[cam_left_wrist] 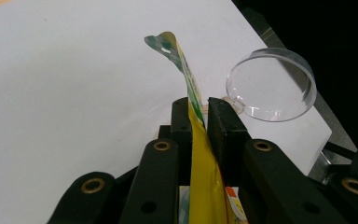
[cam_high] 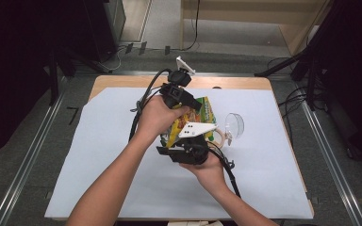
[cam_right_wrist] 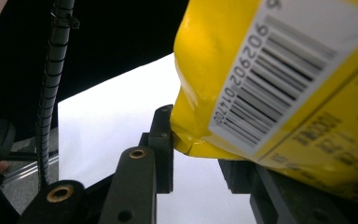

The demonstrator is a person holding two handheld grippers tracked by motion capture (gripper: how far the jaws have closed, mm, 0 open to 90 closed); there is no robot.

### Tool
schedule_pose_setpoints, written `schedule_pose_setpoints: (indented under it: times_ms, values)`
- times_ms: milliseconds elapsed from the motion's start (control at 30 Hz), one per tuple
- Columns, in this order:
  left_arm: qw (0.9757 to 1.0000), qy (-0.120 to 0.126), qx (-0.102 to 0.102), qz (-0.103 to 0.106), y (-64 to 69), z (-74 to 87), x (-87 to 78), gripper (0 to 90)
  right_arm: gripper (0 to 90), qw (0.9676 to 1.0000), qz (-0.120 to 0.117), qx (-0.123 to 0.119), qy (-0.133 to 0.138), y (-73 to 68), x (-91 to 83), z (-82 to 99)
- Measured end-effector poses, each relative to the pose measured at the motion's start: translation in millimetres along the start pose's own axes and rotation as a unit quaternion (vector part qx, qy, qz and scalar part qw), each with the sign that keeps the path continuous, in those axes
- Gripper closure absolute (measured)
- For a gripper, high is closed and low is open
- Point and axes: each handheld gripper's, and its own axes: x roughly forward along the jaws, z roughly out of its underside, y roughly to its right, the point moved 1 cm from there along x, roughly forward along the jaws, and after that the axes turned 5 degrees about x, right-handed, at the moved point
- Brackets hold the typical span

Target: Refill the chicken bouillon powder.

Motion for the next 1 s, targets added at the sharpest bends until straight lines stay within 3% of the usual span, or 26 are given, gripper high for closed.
schedule_pose_setpoints:
  times_ms: [1000]
  values:
    - [1.0,-0.001,-0.002,0.008,-0.4,-1.8,1.9,81.1,70.2,1.0,0.004,-0.002,-0.003,1.5,-2.3,-1.4]
